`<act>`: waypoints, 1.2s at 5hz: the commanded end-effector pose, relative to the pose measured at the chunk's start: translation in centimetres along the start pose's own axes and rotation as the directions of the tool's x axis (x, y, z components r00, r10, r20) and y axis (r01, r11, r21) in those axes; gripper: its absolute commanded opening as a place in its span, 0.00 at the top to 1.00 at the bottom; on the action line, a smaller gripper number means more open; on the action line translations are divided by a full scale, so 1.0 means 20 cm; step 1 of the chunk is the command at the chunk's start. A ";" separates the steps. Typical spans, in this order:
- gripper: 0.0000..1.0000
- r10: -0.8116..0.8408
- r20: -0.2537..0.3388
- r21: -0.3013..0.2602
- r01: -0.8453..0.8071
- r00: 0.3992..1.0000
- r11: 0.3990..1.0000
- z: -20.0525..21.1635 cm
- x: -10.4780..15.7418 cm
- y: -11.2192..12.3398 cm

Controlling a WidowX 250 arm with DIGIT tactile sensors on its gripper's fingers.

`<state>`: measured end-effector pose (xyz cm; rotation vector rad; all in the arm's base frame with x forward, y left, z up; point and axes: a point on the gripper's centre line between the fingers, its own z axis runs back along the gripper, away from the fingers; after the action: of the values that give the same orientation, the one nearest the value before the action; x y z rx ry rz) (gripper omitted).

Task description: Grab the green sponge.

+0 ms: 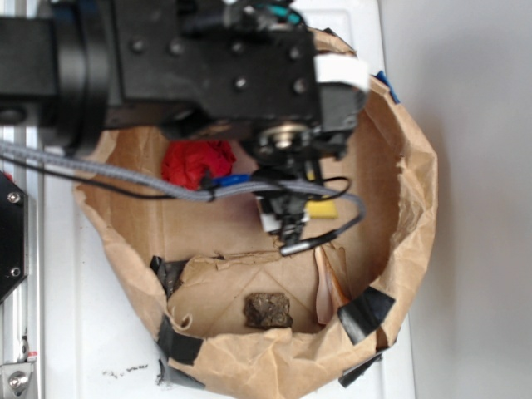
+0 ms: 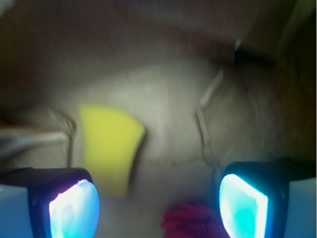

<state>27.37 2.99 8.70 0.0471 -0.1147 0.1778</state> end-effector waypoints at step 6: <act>0.00 0.078 0.016 -0.115 -0.075 0.997 0.990 0.08 0.00 -0.07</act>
<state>26.66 1.10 8.97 -0.0699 -0.1028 0.2485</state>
